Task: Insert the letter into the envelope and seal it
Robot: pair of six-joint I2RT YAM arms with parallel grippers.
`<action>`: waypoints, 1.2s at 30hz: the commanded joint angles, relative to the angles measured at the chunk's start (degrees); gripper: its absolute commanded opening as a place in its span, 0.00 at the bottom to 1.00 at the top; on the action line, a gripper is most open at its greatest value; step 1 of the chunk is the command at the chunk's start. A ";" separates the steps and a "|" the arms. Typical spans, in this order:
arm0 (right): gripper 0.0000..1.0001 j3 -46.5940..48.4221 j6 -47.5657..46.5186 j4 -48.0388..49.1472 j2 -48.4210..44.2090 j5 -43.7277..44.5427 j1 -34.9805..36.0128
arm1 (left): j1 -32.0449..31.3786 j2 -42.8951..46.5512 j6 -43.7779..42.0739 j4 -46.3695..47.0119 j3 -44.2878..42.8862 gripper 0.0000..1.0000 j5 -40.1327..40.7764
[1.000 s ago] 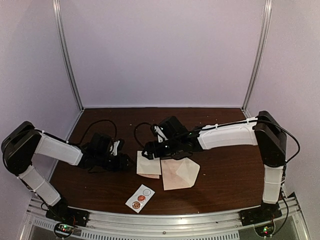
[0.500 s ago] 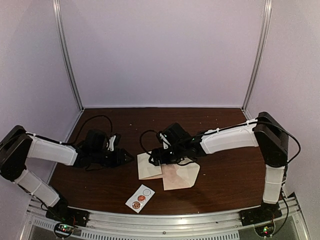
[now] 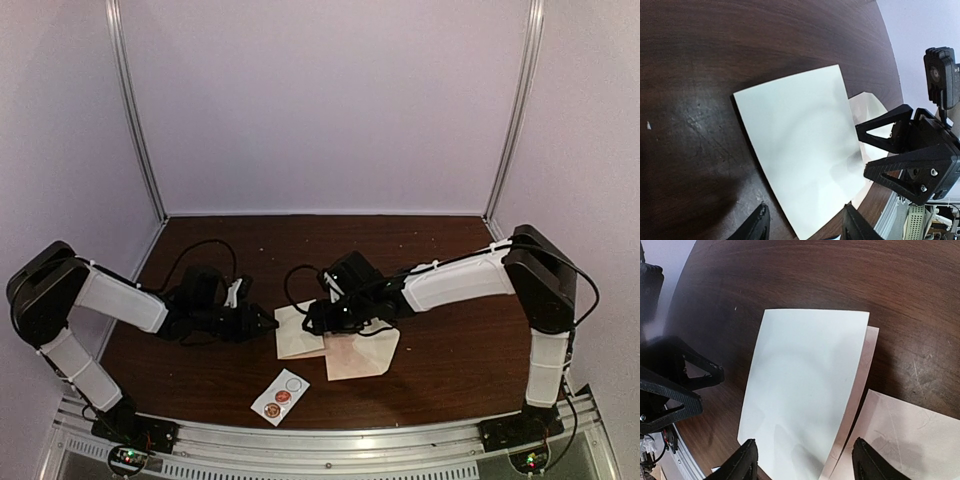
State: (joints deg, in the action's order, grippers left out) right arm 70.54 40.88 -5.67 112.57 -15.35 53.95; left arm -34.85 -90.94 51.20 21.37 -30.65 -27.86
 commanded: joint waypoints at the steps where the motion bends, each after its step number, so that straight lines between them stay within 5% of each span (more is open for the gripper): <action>1: 0.63 -1.59 2.12 2.71 0.72 -1.51 -0.82 | -0.64 -2.03 1.22 4.74 -0.28 0.50 -1.73; 20: 0.46 -4.54 10.01 18.08 3.60 -13.28 -2.73 | -2.41 -6.40 3.18 9.13 -0.87 0.42 -3.52; 25: 0.31 -4.46 12.21 21.70 4.42 -15.45 -2.89 | -2.85 -6.67 3.21 9.74 -1.40 0.41 -3.79; 29: 0.03 -4.57 12.43 22.64 3.69 -15.46 -3.23 | -2.85 -4.64 2.70 9.04 -1.32 0.41 -2.38; 36: 0.00 -6.45 8.98 24.39 -4.80 -13.67 -4.61 | -2.57 9.59 -2.96 -3.34 -3.07 0.58 8.84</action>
State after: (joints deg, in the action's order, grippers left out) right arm 65.04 52.49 15.46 115.07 -30.00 50.43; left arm -37.47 -90.35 52.34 23.42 -30.81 -26.52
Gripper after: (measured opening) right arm 0.003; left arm 0.527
